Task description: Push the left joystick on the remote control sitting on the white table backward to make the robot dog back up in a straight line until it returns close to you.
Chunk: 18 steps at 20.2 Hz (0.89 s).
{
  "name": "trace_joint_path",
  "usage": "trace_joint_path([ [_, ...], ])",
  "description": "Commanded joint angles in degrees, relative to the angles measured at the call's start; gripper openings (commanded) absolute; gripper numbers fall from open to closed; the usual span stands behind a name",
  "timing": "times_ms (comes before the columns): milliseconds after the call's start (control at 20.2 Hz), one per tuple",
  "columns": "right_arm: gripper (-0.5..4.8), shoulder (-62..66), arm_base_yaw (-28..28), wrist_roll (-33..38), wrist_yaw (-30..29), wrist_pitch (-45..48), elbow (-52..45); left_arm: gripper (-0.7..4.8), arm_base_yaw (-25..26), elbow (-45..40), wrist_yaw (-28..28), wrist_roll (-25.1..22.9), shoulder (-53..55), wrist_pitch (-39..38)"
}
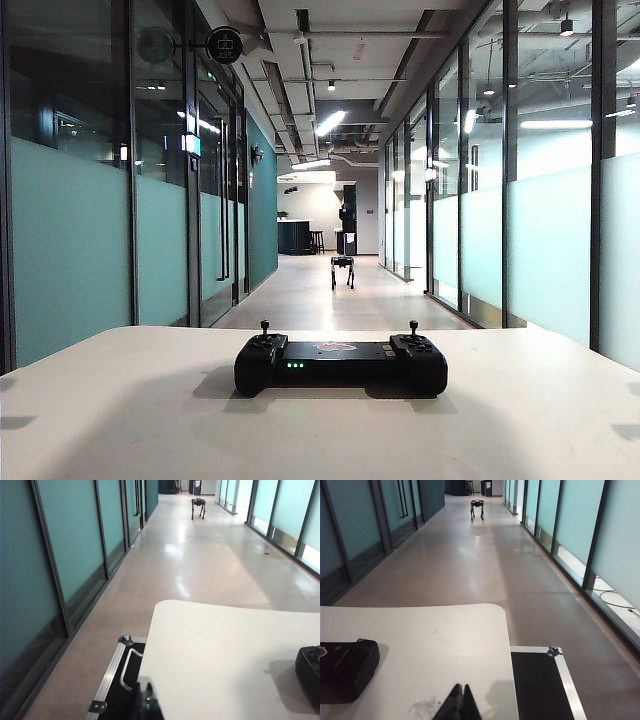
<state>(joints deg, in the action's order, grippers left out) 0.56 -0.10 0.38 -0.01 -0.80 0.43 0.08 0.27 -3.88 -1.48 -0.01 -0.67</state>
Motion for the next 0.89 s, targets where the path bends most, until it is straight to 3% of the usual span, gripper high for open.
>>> trace_joint_path([
  [49, -0.05, -0.6, 0.0, 0.0, 0.0, 1.0, -0.5, -0.05, 0.1, 0.2, 0.2, 0.0, 0.1, 0.8],
  [890, -0.05, -0.3, 0.1, 0.0, 0.3, 4.8, 2.6, -0.05, 0.1, 1.9, 0.0, 0.0, 0.1, 3.4],
])
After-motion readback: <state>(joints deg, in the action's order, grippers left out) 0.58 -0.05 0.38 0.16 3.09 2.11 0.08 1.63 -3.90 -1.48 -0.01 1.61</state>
